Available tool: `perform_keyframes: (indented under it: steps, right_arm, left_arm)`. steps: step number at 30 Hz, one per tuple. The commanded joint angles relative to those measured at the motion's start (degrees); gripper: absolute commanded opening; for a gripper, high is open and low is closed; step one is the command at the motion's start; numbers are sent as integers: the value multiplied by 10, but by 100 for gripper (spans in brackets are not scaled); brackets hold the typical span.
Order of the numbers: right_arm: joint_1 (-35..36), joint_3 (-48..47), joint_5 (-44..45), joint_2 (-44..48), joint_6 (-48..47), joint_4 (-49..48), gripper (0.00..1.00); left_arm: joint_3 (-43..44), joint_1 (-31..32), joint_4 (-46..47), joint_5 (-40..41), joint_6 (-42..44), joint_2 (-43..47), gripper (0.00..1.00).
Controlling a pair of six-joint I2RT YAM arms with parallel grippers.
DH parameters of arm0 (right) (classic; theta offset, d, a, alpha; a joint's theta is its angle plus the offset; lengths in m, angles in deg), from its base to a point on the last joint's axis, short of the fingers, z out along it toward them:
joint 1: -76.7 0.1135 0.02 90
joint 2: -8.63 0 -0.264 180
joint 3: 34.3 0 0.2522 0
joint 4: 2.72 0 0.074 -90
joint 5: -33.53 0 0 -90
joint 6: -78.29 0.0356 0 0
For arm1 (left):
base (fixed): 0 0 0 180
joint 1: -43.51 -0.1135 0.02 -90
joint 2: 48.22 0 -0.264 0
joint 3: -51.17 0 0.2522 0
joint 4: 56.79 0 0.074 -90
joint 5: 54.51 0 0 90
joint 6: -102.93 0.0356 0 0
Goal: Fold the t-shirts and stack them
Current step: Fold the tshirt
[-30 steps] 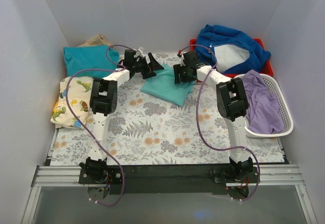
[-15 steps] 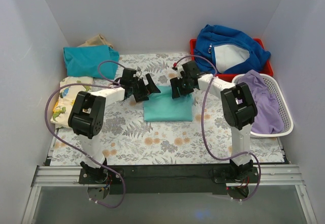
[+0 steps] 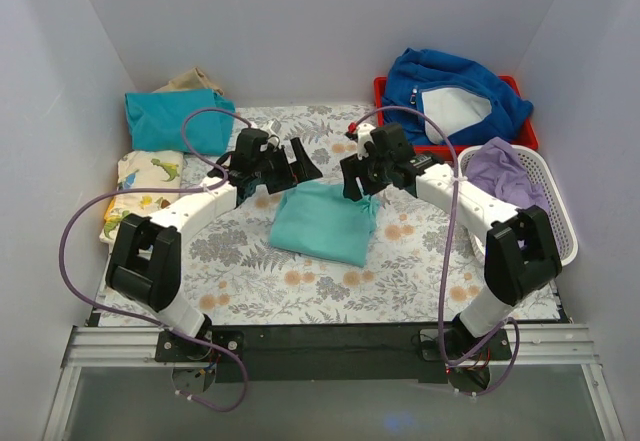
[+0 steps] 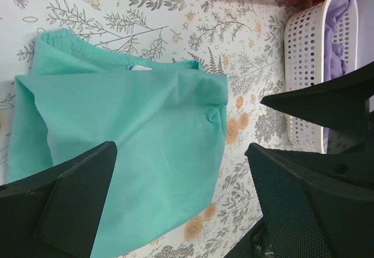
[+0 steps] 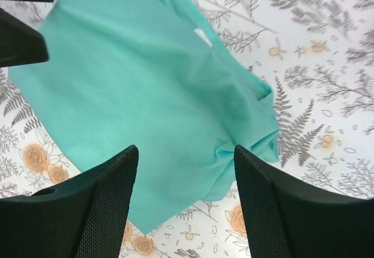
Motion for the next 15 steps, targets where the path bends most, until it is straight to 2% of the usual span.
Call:
perform_keyframes:
  steps: [1,4,7,11,14,15]
  right_arm:
    - [-2,2,29,2,1,-10,73]
    - [-2,6,33,-13,7,-11,72]
    - [-2,7,36,-22,11,-11,72]
    - [-1,20,37,-15,17,-13,72]
    - [-2,30,37,-1,23,-13,72]
    - [-2,39,36,3,28,-16,72]
  left_arm:
    - [31,-1,-5,14,35,-8,94]
    - [51,-1,-8,19,43,-39,94]
    - [77,-1,-49,49,47,-61,94]
    - [68,-1,-74,106,61,-49,94]
    - [61,-1,-59,78,77,-40,95]
    - [60,-1,-51,42,81,-36,94]
